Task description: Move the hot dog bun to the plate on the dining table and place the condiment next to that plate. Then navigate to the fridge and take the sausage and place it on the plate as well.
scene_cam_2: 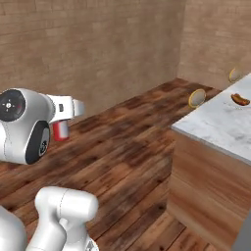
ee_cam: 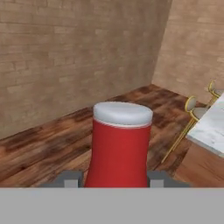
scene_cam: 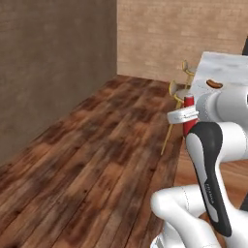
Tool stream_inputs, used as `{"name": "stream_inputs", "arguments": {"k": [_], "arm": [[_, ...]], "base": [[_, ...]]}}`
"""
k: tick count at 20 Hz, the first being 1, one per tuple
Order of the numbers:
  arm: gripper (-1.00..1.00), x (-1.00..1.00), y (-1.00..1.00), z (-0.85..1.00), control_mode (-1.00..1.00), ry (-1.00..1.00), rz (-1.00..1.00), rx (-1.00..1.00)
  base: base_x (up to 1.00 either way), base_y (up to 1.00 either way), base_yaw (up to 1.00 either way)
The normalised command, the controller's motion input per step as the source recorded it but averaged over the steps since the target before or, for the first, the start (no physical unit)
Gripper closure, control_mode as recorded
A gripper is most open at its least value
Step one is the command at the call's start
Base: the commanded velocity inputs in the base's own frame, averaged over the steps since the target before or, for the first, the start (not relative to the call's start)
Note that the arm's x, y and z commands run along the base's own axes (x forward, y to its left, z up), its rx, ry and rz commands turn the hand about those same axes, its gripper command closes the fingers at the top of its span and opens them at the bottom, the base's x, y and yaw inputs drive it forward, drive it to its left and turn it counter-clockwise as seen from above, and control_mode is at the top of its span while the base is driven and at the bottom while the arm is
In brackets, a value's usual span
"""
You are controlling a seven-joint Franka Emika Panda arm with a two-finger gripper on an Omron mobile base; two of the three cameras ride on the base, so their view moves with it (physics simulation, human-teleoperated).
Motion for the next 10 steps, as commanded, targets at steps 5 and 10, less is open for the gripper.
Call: {"name": "stream_inputs", "arguments": {"k": [5,10], "arm": [[1.0,0.0,0.0,0.0,1.0,0.0,0.0,0.0],[1.0,0.0,0.0,0.0,1.0,0.0,0.0,0.0]], "base": [[1.0,0.66,-0.65],[1.0,0.72,-0.65]]}}
